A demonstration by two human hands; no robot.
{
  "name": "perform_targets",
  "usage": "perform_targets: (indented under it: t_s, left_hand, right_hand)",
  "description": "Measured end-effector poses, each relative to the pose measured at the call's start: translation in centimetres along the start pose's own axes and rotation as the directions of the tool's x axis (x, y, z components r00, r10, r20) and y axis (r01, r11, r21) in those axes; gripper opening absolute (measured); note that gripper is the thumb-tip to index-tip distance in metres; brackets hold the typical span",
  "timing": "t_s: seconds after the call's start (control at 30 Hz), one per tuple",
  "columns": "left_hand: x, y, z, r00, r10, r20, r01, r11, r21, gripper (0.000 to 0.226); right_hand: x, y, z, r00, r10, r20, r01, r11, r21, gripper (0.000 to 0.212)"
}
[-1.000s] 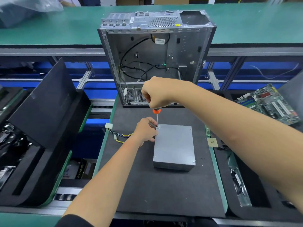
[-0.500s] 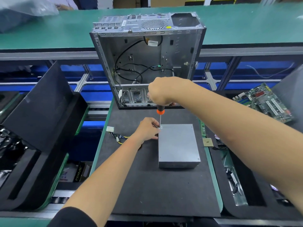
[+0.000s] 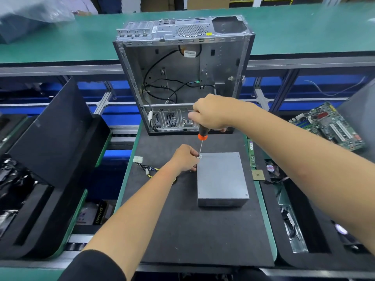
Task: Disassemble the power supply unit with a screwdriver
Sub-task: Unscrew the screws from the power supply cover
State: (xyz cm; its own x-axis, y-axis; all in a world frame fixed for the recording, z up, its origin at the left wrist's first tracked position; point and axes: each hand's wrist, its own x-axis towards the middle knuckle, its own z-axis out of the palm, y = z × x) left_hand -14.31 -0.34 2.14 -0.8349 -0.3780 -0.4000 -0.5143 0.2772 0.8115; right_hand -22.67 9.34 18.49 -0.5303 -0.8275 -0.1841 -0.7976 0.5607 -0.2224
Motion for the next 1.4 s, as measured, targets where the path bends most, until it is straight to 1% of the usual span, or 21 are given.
perform_targets:
  t_s: [0.13,0.2,0.27,0.3,0.4,0.43,0.53,0.6,0.67,0.7,0.77,0.83,0.9,0.93,1.0,1.1,1.17,1.2,1.23,1.33,1.4]
  left_hand:
    - [0.1,0.0,0.0,1.0,-0.018,0.003,0.018,1.0,-0.01,0.015]
    - [0.1,-0.1,0.0,0.999,-0.032,0.003,0.032,0.999,-0.024,0.01]
    - [0.1,0.0,0.0,0.999,-0.049,0.006,0.049,0.998,-0.031,0.01]
    - [0.1,0.1,0.0,0.998,-0.055,0.011,0.055,0.998,-0.035,0.013]
    - [-0.1,0.3,-0.1,0.997,-0.073,0.019,0.073,0.996,-0.05,0.016]
    - [-0.1,0.3,-0.1,0.997,-0.077,0.023,0.078,0.996,-0.053,0.016]
    - [-0.2,0.3,-0.1,0.997,-0.077,0.028,0.079,0.994,-0.077,0.012]
    - [-0.3,0.3,-0.1,0.997,-0.071,0.022,0.072,0.993,-0.09,0.011]
    - [-0.3,0.3,-0.1,0.997,-0.071,0.017,0.072,0.993,-0.09,0.011]
    - [-0.3,0.4,-0.1,0.997,-0.073,0.018,0.074,0.993,-0.091,0.012]
    - [-0.3,0.5,-0.1,0.997,-0.078,0.02,0.079,0.993,-0.091,0.012]
    - [-0.4,0.5,-0.1,0.997,-0.079,0.018,0.08,0.993,-0.089,0.012]
    - [-0.6,0.5,-0.2,0.997,-0.078,0.02,0.08,0.993,-0.092,0.012]
    - [-0.6,0.5,-0.2,0.997,-0.076,0.021,0.077,0.992,-0.097,0.012]
    - [-0.7,0.6,-0.2,0.997,-0.068,0.021,0.07,0.992,-0.102,0.015]
    - [-0.7,0.6,-0.3,0.997,-0.069,0.035,0.072,0.993,-0.095,0.016]
    - [-0.7,0.7,-0.3,0.997,-0.071,0.04,0.075,0.993,-0.09,0.017]
    - [-0.7,0.7,-0.3,0.996,-0.073,0.042,0.076,0.993,-0.09,0.017]
    - [-0.7,0.8,-0.4,0.996,-0.075,0.043,0.079,0.993,-0.092,0.017]
    - [-0.8,0.8,-0.4,0.996,-0.072,0.048,0.077,0.992,-0.102,0.016]
    - [-0.8,0.7,-0.4,0.997,-0.064,0.051,0.07,0.992,-0.106,0.016]
  right_hand:
    - [-0.5,0.0,-0.2,0.99,-0.138,0.014,0.138,0.99,0.041,0.009]
    - [-0.8,-0.3,-0.3,0.984,-0.169,0.054,0.163,0.981,0.104,0.023]
    - [-0.8,-0.4,-0.3,0.985,-0.165,0.042,0.16,0.982,0.098,0.016]
    - [-0.7,-0.5,-0.2,0.989,-0.147,0.025,0.145,0.988,0.046,0.01]
    - [-0.2,-0.6,-0.1,0.996,-0.078,-0.032,0.071,0.981,-0.178,0.026]
    - [-0.1,-0.8,0.0,0.996,-0.084,-0.043,0.074,0.978,-0.196,0.027]
    - [-0.2,-1.0,-0.2,0.985,-0.175,-0.007,0.174,0.983,-0.061,0.005]
    - [-0.6,-1.2,-0.6,0.976,-0.208,0.059,0.206,0.978,0.04,0.017]
    - [-0.8,-1.3,-0.5,0.98,-0.186,0.066,0.183,0.982,0.047,0.013]
    - [-0.8,-1.4,-0.4,0.986,-0.161,0.038,0.161,0.987,0.01,0.007]
    - [-0.6,-1.4,0.0,0.997,-0.067,-0.038,0.062,0.99,-0.124,0.029]
    - [-0.5,-1.5,0.2,0.995,-0.05,-0.083,0.031,0.974,-0.223,0.032]
    - [-0.5,-1.5,-0.2,0.993,-0.116,-0.021,0.112,0.983,-0.148,0.01]
    - [-0.6,-1.5,-0.4,0.989,-0.146,0.028,0.147,0.985,-0.086,0.009]
    - [-1.0,-1.6,-0.8,0.98,-0.169,0.1,0.171,0.985,-0.004,0.022]
    - [-0.9,-1.8,-0.3,0.993,-0.119,0.022,0.121,0.987,-0.104,0.013]
    - [-0.7,-1.8,-0.1,0.999,-0.022,-0.036,0.015,0.982,-0.186,0.035]
    - [-0.6,-1.8,-0.1,0.999,-0.01,-0.043,0.001,0.982,-0.191,0.039]
    - [-0.6,-1.8,-0.1,0.999,-0.028,-0.037,0.021,0.983,-0.183,0.037]
    - [-1.0,-1.7,-0.5,0.993,-0.114,0.027,0.116,0.99,-0.086,0.008]
    - [-1.4,-1.8,-0.7,0.989,-0.131,0.071,0.131,0.991,-0.003,0.02]
